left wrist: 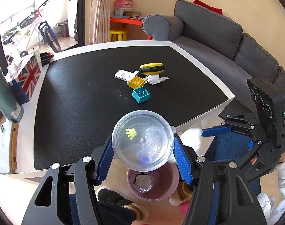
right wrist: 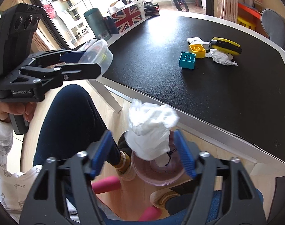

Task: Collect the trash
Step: 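Drop the tissues into the bin with the right gripper while the left carries the container, then lower the clear round container over the bin and open the left gripper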

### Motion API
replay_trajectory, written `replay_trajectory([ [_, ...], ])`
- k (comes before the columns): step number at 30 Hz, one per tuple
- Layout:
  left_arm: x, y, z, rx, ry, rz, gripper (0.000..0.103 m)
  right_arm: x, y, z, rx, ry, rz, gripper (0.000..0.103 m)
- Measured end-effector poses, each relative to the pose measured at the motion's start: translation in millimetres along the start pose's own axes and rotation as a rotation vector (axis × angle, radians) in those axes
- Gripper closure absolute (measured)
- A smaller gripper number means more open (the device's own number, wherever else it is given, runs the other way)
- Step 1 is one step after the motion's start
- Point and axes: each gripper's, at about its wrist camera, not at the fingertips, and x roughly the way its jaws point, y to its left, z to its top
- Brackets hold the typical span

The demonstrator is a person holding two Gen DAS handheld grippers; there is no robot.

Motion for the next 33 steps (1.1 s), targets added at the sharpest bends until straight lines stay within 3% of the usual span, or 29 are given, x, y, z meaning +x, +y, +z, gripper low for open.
replay_trajectory([
  [2,2,0,0,0.001,0.004,-0.003,0.044,-1,-2,0,0.011,-0.001,-0.003,0.016],
  [6,5,-2,0,0.004,0.013,-0.014,0.044,-4,-8,2,0.035,-0.013,-0.022,0.011],
  [17,12,-10,-1,0.023,0.038,-0.037,0.044,-10,-17,3,0.067,-0.026,-0.039,0.011],
  [33,31,-43,-15,0.106,0.135,-0.117,0.044,-47,-49,4,0.164,-0.114,-0.143,0.01],
])
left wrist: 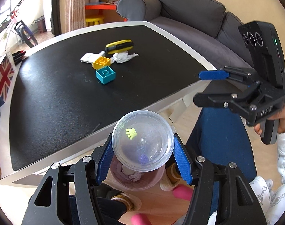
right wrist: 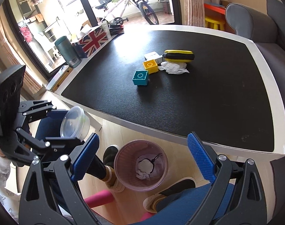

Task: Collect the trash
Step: 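Lower the clear round container over the bin and open the left gripper, then reach the right gripper to the teal block and close on it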

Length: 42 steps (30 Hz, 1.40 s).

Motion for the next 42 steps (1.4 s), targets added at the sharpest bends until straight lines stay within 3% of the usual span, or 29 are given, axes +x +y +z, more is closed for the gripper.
replay_trajectory([
  [5,5,-6,-1,0.01,0.021,-0.021,0.04,-4,-6,2,0.012,-0.014,-0.006,0.009],
  [6,5,-6,-1,0.011,0.021,-0.02,0.032,-5,-7,2,0.012,-0.015,-0.006,0.009],
  [7,4,-7,-1,0.01,0.008,-0.016,0.01,-5,-7,2,0.013,-0.017,-0.006,0.009],
  [8,3,-7,-1,0.009,-0.011,-0.017,0.008,-5,-7,2,0.013,-0.019,-0.006,0.009],
  [29,-7,13,1,-0.05,-0.032,0.037,0.007,0,-2,2,0.007,-0.007,0.007,0.009],
  [42,-19,35,11,-0.082,-0.081,0.079,0.007,12,2,24,-0.015,-0.005,0.007,0.008],
])
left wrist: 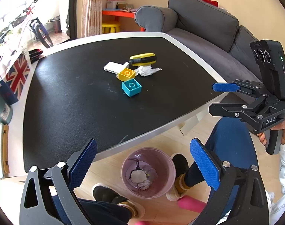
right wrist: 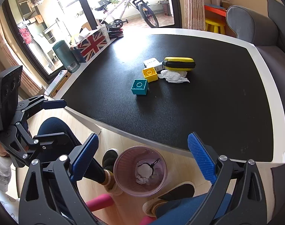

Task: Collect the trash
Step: 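Reach the right gripper to the teal block and close on it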

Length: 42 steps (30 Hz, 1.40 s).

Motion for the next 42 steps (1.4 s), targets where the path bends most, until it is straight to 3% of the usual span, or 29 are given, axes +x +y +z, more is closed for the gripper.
replay_trajectory([
  [10,-8,18,11,-0.026,-0.045,0.023,0.007,39,4,38,0.004,0.028,-0.003,0.008],
  [28,-10,40,7,-0.073,-0.051,0.028,0.007,131,14,85,-0.004,0.17,-0.042,0.008],
  [33,-10,43,6,-0.08,-0.048,0.028,0.007,147,17,90,-0.009,0.198,-0.051,0.028],
  [36,-9,45,5,-0.082,-0.045,0.026,0.008,152,17,90,-0.011,0.206,-0.062,0.047],
  [38,-8,45,5,-0.083,-0.045,0.026,0.007,154,16,89,-0.012,0.212,-0.072,0.067],
  [42,-6,45,7,-0.079,-0.045,0.021,0.007,152,15,89,-0.014,0.2,-0.065,0.068],
])
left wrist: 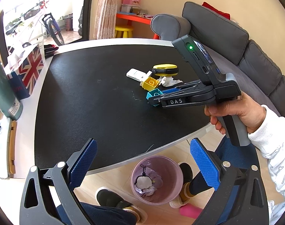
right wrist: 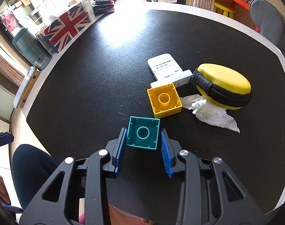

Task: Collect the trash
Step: 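Reach the right gripper to the teal block and close on it, then grasp the yellow block with the left gripper while the right holds the teal block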

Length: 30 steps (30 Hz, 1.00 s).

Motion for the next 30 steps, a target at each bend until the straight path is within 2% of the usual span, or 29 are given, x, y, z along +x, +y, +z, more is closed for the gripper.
replay_trajectory([
  [13,16,-3,21,0.032,-0.011,0.007,0.007,-31,-14,-5,0.019,-0.068,0.017,0.069],
  [30,63,-8,66,0.075,0.015,0.018,0.007,-74,-63,-36,0.105,-0.122,-0.015,0.069],
])
